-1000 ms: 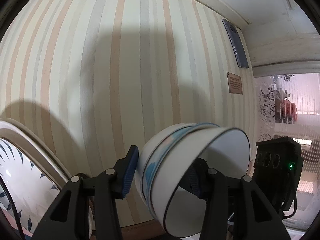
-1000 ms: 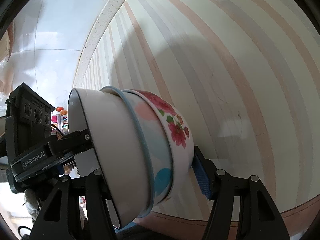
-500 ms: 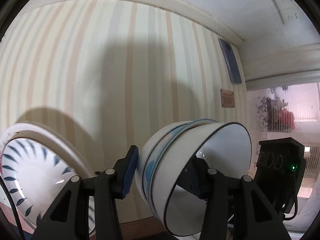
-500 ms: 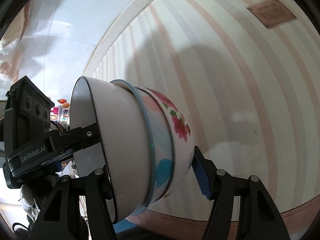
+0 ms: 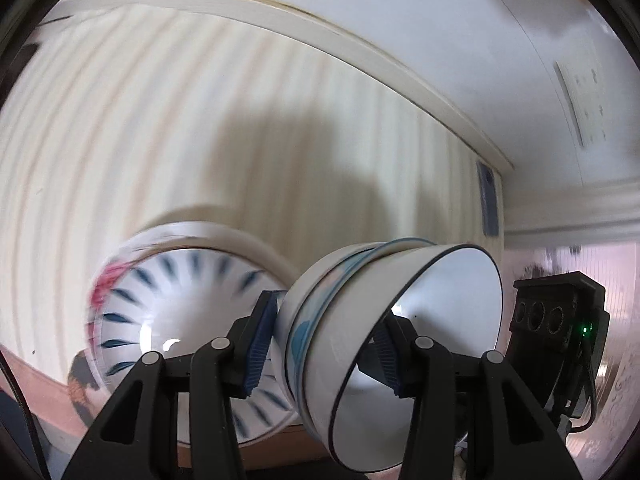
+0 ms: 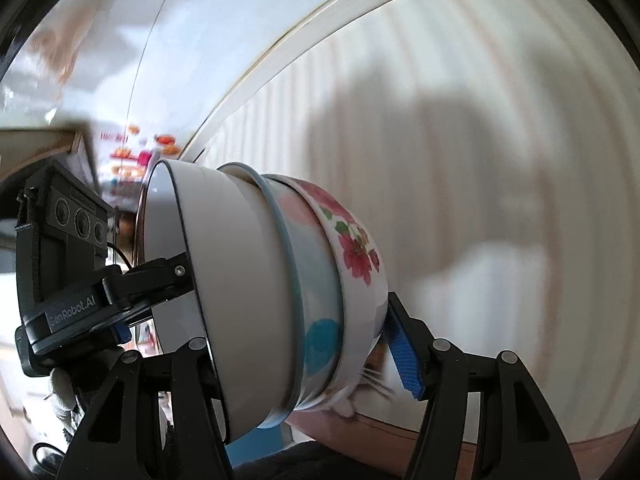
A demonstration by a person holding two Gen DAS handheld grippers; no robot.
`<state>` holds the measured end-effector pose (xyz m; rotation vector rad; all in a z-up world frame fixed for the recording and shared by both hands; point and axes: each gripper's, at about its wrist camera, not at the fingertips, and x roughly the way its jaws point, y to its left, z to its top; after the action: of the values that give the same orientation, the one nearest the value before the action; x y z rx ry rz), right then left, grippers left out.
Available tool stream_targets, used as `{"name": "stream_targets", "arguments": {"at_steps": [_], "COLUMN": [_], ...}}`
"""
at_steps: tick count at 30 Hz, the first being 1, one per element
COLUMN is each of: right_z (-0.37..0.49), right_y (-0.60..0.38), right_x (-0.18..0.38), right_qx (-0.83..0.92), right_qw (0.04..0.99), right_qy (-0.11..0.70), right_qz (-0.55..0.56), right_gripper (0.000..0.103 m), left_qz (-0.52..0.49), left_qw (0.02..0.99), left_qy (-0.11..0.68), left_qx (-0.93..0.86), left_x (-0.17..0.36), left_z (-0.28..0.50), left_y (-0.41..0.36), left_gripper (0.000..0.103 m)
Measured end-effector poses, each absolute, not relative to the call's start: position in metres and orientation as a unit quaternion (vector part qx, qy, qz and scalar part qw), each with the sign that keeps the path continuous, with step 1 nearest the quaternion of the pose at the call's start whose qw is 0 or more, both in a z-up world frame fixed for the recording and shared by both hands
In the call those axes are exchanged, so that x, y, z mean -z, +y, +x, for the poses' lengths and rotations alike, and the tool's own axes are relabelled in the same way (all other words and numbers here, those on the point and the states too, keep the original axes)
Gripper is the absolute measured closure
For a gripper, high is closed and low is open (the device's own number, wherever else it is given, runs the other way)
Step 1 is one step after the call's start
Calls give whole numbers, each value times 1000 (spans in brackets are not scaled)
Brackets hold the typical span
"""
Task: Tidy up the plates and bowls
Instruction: 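Carry the bowl stack with both grippers over the plate stack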
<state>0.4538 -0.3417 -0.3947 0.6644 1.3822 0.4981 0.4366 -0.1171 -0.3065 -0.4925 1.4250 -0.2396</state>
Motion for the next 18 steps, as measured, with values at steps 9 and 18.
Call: {"name": "stream_targets", "arguments": {"at_steps": [9,18], "right_z": [466,469], "right_y": [-273,-238], "right_x": [420,440], "right_qx": [-268,-281], "right_qw": [663,641], "right_qy": [646,671], "right_qz": [265,245], "right_gripper": [38,38], "left_qz": [-258,-277], "left_qw": [724,715], "left_qy": [639,642], "left_qx": [43,17], "left_x": [325,343], "left_z": [415,403], "left_y": [-56,-34], "left_gripper": [60,60]}}
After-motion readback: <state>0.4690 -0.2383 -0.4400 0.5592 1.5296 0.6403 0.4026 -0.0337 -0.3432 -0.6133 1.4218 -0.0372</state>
